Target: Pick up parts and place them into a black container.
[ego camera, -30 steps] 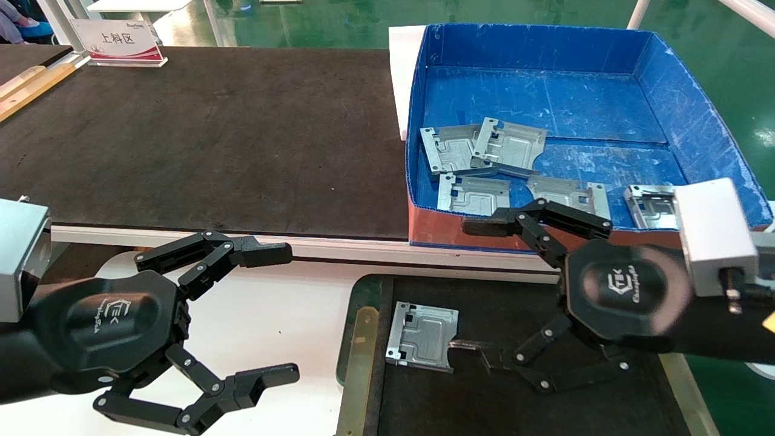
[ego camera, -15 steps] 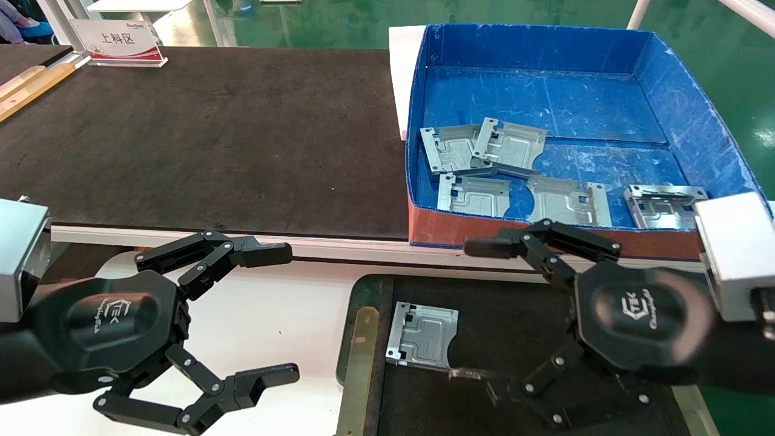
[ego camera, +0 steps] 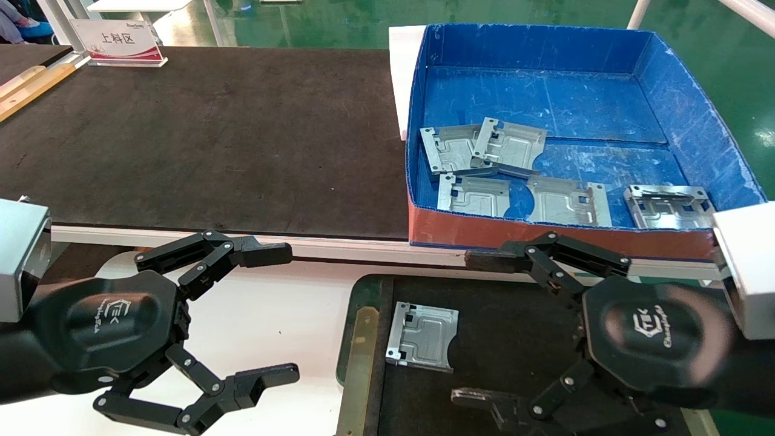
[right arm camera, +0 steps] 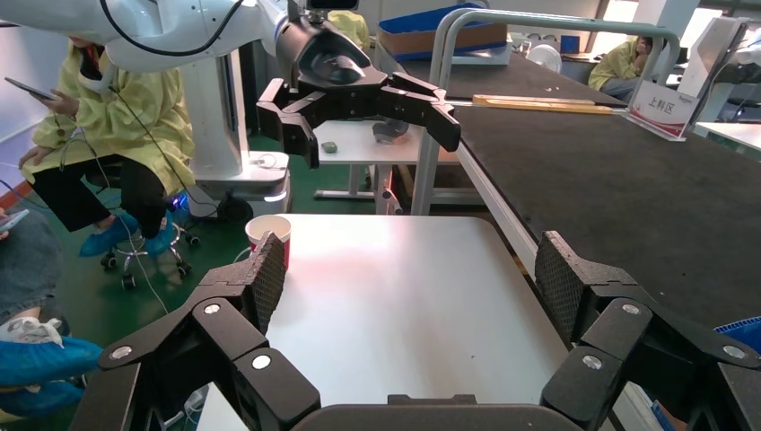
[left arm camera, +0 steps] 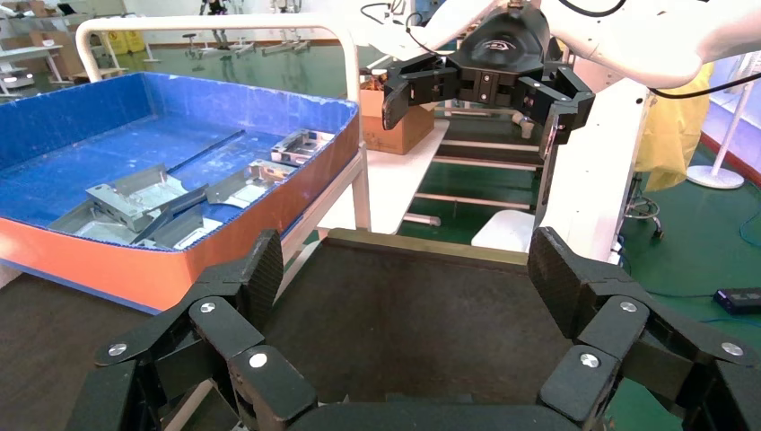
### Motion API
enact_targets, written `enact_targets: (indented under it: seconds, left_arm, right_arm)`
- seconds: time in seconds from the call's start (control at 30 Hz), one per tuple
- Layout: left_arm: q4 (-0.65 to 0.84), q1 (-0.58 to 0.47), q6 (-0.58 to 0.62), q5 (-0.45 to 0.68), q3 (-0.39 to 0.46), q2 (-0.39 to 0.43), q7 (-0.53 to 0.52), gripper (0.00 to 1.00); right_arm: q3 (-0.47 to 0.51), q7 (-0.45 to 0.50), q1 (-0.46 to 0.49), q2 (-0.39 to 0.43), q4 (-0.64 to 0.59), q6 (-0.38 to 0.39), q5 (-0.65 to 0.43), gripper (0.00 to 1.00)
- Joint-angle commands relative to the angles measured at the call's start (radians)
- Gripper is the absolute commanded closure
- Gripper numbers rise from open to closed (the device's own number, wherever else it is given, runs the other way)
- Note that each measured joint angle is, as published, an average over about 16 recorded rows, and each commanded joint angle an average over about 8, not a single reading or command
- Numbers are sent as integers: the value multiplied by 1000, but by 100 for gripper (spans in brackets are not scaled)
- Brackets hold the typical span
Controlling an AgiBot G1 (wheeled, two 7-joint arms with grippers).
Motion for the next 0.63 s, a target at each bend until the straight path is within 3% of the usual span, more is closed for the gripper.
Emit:
enact_targets:
  seconds: [0.03, 0.63]
  left_arm:
    - [0, 0, 0, 0, 0, 0, 0, 0]
    - [0, 0, 0, 0, 0, 0, 0, 0]
  right_arm:
    - [2, 1, -2, 1, 2, 1, 0, 0]
    - [-7, -6, 7, -2, -8, 0, 0, 0]
